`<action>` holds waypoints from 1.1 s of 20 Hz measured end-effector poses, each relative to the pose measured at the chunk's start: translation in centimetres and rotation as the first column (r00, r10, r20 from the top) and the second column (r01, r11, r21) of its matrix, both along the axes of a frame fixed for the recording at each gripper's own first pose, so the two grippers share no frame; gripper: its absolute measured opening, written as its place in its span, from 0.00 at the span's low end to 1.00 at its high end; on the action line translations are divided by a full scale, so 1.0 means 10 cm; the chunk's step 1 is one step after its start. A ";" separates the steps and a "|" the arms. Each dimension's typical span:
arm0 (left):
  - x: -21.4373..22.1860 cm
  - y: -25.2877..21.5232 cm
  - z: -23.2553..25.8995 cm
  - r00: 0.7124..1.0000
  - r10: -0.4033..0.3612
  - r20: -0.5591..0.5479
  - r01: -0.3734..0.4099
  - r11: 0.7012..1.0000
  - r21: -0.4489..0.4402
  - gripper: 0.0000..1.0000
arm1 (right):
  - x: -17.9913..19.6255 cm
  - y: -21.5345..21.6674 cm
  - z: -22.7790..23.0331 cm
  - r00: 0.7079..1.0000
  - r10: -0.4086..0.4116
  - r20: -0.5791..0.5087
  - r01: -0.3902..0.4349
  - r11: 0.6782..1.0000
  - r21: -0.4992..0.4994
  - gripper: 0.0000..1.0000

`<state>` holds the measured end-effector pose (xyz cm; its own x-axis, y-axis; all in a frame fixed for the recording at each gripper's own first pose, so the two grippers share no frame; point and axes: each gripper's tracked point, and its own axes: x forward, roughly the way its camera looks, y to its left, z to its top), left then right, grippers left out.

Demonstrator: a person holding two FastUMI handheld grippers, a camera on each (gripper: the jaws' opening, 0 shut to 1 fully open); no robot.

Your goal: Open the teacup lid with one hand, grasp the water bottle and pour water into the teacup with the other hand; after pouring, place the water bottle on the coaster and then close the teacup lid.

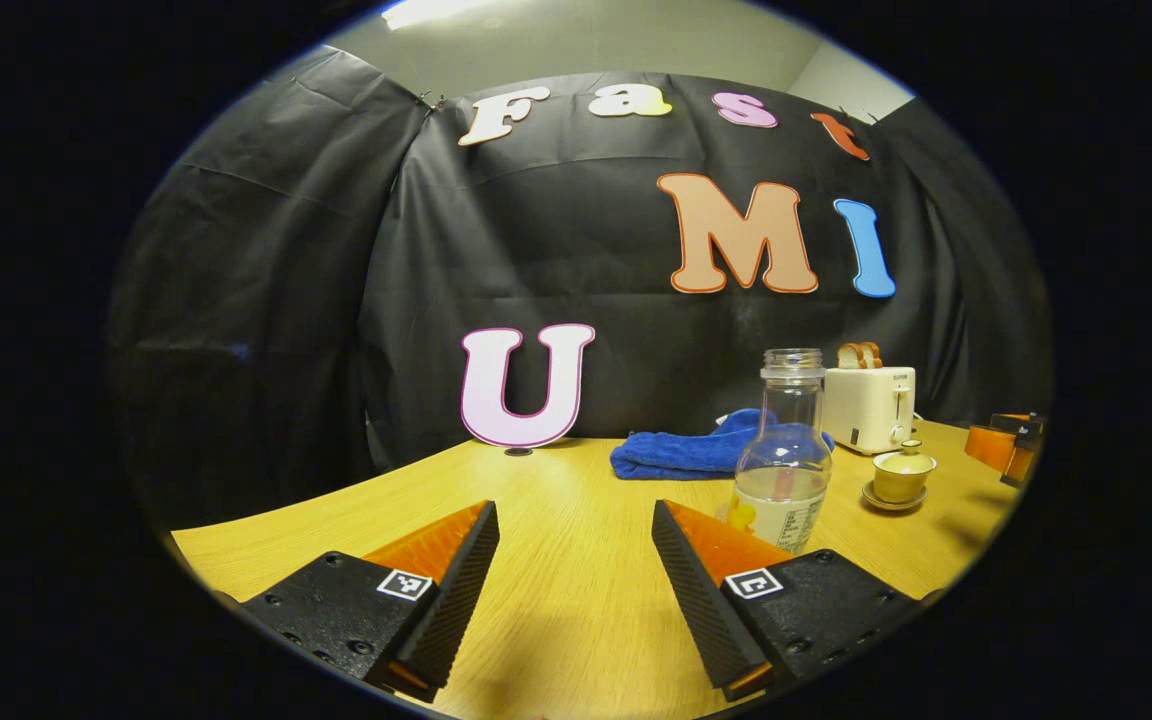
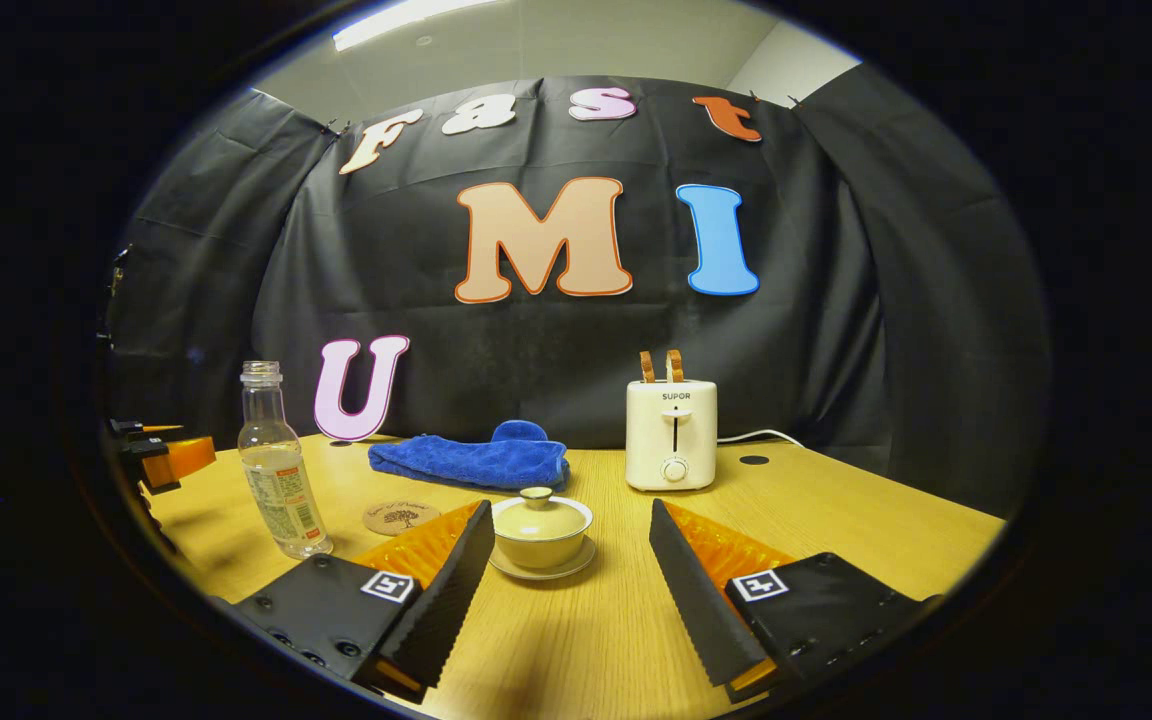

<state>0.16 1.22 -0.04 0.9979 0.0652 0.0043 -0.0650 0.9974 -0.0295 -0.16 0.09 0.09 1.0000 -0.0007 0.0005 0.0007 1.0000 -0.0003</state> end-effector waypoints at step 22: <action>0.02 -0.02 -0.04 0.999 0.031 0.008 -0.031 1.000 -0.005 0.93 | 0.40 0.27 -0.05 0.990 0.137 -0.011 -0.137 0.991 0.006 0.96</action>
